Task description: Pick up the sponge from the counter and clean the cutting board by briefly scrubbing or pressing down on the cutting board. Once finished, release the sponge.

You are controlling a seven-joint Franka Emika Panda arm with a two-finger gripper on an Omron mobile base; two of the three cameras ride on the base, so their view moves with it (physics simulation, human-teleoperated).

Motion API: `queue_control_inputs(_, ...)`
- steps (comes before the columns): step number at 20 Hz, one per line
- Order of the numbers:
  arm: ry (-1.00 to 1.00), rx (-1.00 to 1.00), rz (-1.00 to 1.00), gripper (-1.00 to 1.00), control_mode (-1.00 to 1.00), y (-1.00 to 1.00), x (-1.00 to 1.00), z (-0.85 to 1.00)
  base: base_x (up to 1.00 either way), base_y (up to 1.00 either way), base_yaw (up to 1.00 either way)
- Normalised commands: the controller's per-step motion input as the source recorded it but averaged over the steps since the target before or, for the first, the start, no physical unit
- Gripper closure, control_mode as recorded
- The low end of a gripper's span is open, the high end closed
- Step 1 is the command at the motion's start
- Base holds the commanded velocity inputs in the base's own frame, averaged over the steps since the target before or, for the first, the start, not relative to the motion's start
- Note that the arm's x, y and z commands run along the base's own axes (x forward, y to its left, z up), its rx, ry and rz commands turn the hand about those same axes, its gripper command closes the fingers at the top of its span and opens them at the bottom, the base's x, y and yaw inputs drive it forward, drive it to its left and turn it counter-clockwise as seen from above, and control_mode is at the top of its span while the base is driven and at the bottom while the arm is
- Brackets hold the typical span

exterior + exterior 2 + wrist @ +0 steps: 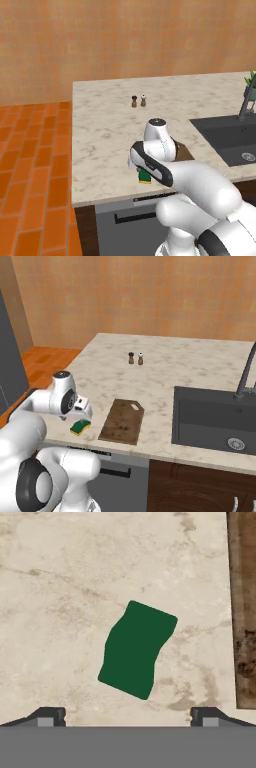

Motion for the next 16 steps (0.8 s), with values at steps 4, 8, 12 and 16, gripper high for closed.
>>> queue_control_inputs(4, 0.0, 0.0, 0.0, -1.0, -1.0, 0.0, 0.08, -0.4, 0.0, 0.0, 0.0)
queue_control_inputs(8, 0.0, 0.0, 0.0, -1.0, -1.0, 0.0, 0.06, -0.33, 0.0, 0.0, 0.0)
queue_control_inputs(12, 0.0, 0.0, 0.0, -1.0, -1.0, 0.0, 0.09, -0.27, 0.0, 0.0, 0.0)
queue_control_inputs(16, 0.0, 0.01, 0.0, -1.0, -1.0, 0.0, 0.11, -0.07, 0.0, 0.0, 0.0)
